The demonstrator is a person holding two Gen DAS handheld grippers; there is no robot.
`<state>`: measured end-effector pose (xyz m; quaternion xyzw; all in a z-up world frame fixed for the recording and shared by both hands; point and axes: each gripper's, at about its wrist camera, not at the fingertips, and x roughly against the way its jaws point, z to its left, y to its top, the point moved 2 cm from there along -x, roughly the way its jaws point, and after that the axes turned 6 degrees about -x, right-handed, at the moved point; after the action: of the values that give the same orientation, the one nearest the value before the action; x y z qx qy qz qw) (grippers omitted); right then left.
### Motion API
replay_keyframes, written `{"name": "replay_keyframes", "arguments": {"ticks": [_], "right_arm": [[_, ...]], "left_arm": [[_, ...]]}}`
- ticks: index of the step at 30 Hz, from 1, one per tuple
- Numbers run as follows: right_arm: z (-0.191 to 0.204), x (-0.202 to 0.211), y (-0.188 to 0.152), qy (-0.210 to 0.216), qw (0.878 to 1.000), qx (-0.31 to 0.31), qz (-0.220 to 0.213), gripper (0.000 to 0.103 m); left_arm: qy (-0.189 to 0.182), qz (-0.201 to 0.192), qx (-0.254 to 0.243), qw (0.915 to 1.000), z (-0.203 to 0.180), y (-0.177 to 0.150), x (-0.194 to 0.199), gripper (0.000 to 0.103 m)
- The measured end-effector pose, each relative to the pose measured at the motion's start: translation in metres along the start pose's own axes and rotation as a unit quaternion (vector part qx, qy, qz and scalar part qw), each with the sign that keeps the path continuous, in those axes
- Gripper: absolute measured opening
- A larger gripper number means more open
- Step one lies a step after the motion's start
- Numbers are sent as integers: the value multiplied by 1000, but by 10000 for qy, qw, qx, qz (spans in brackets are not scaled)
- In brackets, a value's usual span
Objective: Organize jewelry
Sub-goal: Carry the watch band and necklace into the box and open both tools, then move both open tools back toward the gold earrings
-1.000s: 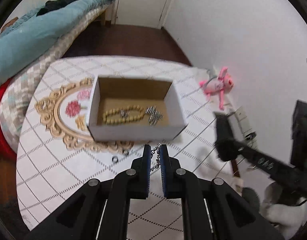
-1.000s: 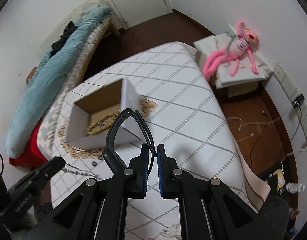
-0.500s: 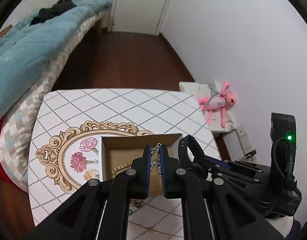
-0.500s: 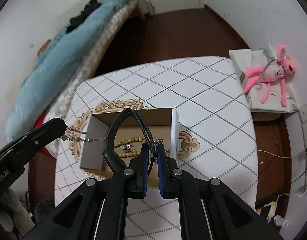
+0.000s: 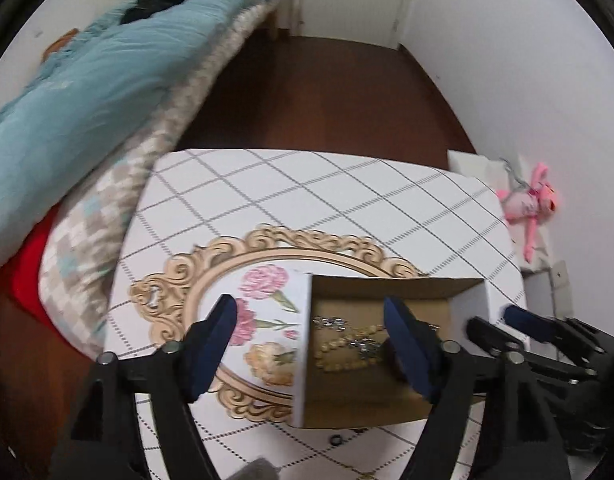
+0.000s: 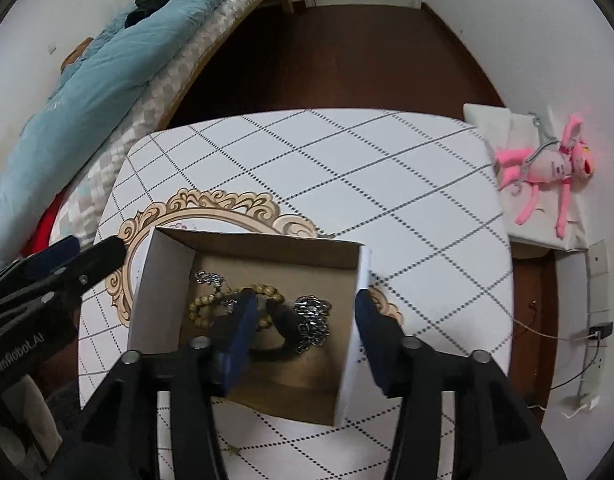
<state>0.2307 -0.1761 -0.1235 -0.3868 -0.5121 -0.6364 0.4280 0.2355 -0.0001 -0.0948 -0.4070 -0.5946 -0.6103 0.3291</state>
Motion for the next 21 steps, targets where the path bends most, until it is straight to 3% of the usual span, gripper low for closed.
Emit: {"name": "replay_keyframes", "arguments": {"ticks": [2,3,4,5,13,21], "right_arm": [[-6,6,-6,-193,9998,-23,-80,69],[-8,7,-9,-336,9994,-8,-107,82],[-10,8,-13,-496,9987,15,-138,93],[-11,9,-16,-603,9981,42,-153,96],[-15,1,-42,-1015,9946,118,-154,103],[-13,24,-52,-993,9944,9,-365,103]], "left_arm": [[214,-1,8,9998,5,-7,-1,81],[291,17,2,9996,6,-10,-2,86],[378,25,-10,9993,7,-16,-3,94],[410,20,-27,9992,7,-20,-5,100],[535,114,-265,9982,-3,-54,-17,103],[499,-77,-285,9983,-11,-59,5,103]]}}
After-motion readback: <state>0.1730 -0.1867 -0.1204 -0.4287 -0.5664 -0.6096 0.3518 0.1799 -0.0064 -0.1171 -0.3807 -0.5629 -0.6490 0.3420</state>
